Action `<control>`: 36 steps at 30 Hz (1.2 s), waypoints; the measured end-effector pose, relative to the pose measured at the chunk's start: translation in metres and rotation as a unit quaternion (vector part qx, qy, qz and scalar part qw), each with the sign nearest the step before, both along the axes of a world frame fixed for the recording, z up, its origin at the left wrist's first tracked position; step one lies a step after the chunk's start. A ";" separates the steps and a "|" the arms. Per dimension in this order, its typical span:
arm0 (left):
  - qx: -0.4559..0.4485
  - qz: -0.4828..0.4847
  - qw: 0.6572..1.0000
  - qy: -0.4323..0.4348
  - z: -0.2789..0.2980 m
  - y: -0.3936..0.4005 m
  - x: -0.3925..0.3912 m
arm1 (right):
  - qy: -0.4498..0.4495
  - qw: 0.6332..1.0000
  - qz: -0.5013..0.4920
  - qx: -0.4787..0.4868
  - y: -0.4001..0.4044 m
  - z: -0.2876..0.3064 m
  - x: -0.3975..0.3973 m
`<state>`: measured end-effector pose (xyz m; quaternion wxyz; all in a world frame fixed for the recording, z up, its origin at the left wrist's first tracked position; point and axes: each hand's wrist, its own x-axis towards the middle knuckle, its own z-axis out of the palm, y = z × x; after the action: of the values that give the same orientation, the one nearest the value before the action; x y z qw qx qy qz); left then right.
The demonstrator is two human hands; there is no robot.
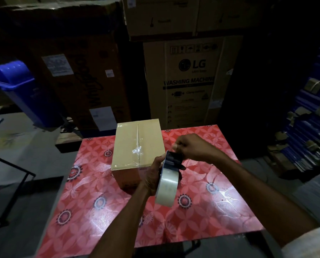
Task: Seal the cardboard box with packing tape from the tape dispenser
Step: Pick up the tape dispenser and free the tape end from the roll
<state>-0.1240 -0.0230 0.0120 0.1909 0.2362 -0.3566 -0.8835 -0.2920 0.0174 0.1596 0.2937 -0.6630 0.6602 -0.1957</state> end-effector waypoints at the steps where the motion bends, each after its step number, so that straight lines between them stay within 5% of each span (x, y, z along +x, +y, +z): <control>1: 0.011 -0.002 1.000 0.000 0.000 0.001 0.000 | -0.014 1.000 -0.006 0.006 -0.001 -0.001 0.000; 13: 0.027 -0.020 0.999 -0.031 0.006 0.003 0.001 | -0.122 0.990 -0.031 0.070 -0.009 0.001 -0.004; 24: -0.032 0.120 0.988 -0.089 0.026 0.000 0.014 | -0.120 0.987 -0.082 -0.072 -0.018 -0.020 0.018; 36: -0.246 0.201 0.917 -0.241 0.066 -0.067 0.063 | -0.132 0.977 -0.112 -0.123 -0.103 -0.012 0.064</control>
<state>-0.0614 -0.0901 0.0776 0.3246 0.4539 -0.5432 -0.6273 -0.2278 -0.0854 0.1479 0.2704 -0.5842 0.6568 -0.3928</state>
